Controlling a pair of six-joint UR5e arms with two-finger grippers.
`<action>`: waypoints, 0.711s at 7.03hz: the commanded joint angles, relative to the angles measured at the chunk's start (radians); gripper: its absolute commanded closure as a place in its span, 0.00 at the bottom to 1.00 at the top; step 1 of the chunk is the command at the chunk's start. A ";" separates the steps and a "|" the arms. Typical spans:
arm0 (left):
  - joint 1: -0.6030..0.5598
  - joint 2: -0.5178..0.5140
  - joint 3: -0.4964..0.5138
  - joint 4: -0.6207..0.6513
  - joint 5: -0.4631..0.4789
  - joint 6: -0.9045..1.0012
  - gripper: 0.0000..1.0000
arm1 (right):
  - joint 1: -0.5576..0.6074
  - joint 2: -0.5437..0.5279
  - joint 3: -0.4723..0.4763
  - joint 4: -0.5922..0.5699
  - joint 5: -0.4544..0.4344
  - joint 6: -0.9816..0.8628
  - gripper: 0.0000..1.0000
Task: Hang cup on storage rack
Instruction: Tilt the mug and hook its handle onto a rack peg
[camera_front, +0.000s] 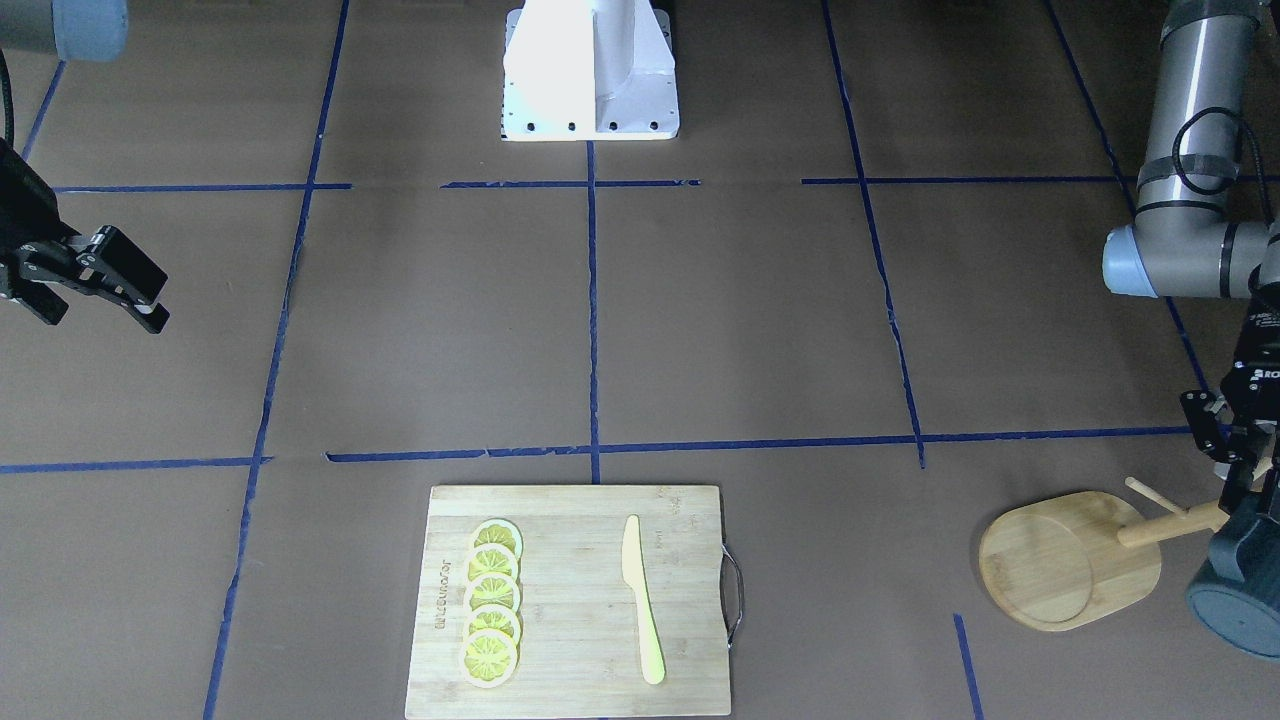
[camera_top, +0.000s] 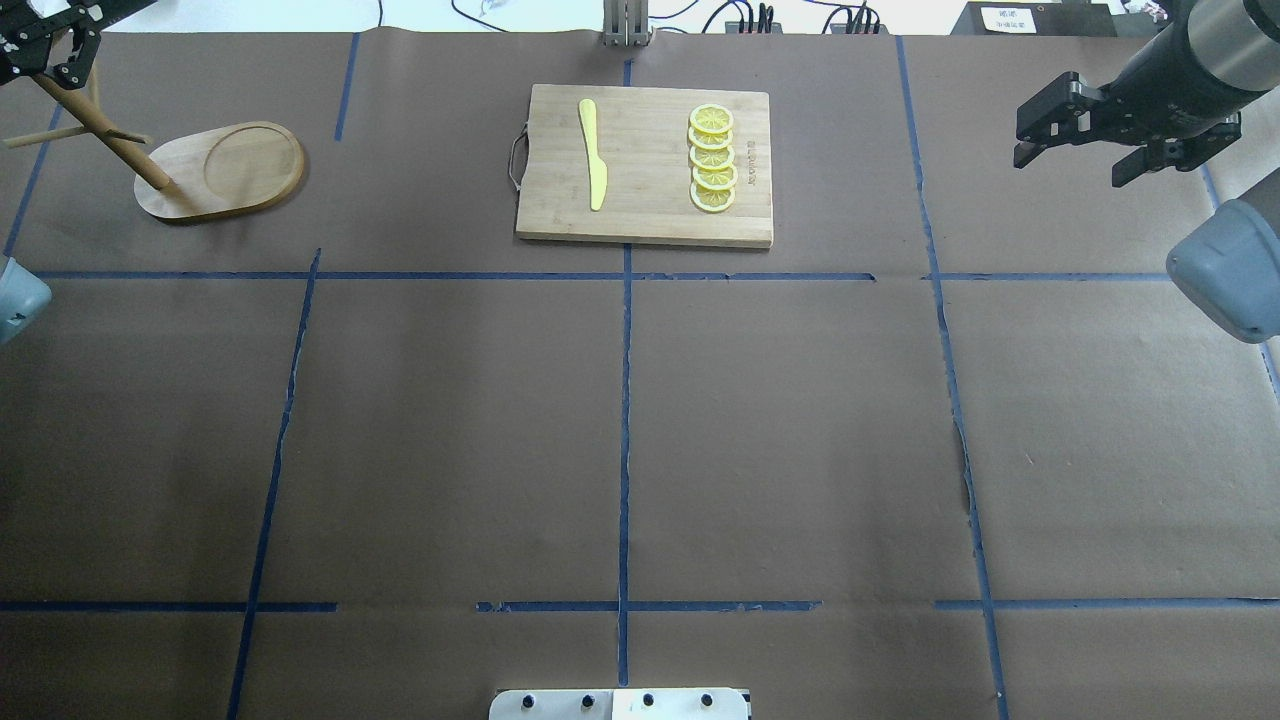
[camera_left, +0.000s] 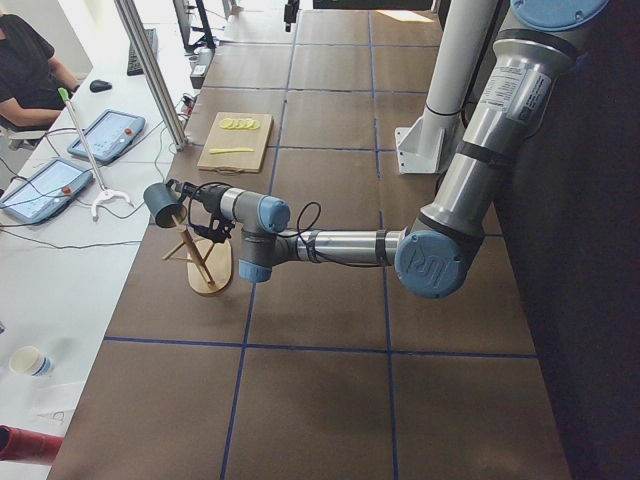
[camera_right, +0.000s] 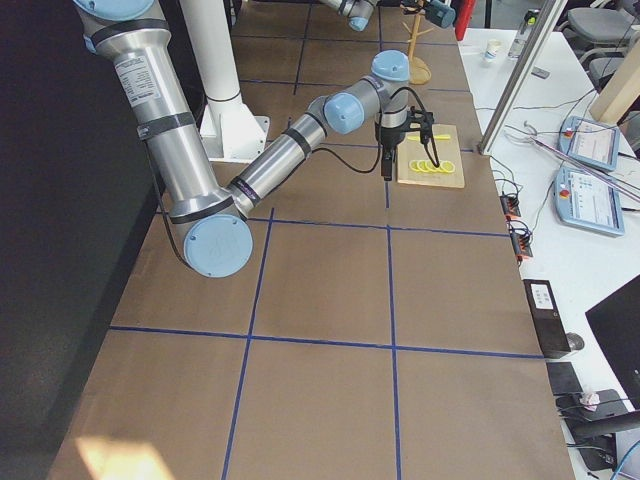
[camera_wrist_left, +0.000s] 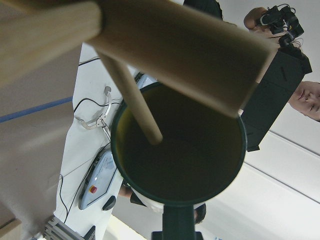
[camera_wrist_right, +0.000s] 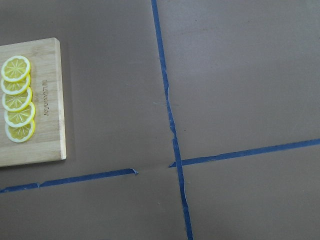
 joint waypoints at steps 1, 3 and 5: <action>0.004 0.002 0.013 -0.030 0.003 -0.055 1.00 | 0.000 0.000 0.005 0.000 0.000 0.006 0.00; 0.006 0.002 0.049 -0.113 0.003 -0.144 1.00 | 0.000 0.000 0.009 -0.002 -0.008 0.006 0.00; 0.004 0.008 0.074 -0.164 0.003 -0.165 1.00 | -0.002 0.000 0.009 -0.003 -0.015 0.006 0.00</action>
